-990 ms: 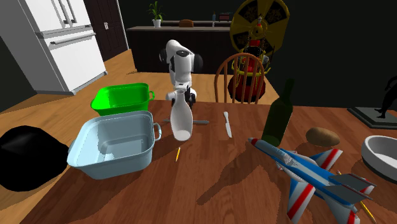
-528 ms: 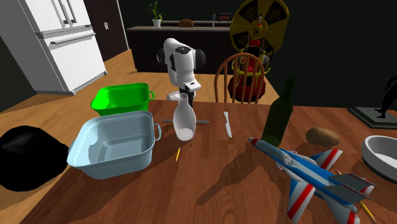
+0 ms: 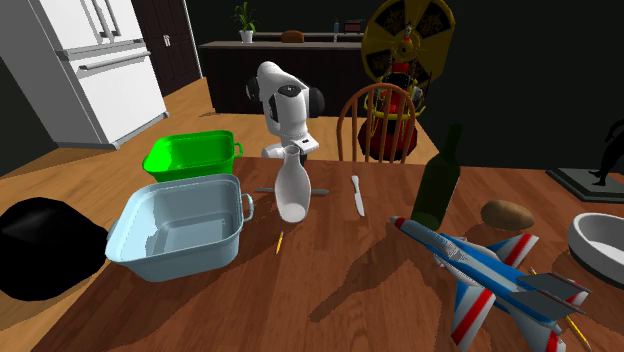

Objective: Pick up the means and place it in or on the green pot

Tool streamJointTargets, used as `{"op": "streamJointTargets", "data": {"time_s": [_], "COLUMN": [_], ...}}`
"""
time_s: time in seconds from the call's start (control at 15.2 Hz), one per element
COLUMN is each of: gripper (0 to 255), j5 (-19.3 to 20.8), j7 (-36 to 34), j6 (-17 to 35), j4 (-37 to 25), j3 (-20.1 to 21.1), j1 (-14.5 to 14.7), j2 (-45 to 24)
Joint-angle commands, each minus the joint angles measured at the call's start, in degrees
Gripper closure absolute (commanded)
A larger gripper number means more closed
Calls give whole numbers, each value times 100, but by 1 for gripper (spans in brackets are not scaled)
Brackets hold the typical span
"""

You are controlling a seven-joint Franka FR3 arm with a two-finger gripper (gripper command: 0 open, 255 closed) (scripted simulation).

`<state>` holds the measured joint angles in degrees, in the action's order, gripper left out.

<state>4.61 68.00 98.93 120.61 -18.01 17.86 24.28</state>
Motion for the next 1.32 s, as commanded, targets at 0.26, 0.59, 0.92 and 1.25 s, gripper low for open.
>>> {"op": "streamJointTargets", "data": {"time_s": [0.26, 0.59, 0.92, 1.25], "gripper": [0, 255, 255, 255], "j5": [2, 3, 3, -12], "j7": [10, 10, 10, 9], "j6": [36, 35, 35, -192], "j4": [45, 45, 45, -207], "j3": [-12, -12, -12, 2], "j1": [-3, -4, -4, 7], "j2": [-21, -21, -21, -46]}}
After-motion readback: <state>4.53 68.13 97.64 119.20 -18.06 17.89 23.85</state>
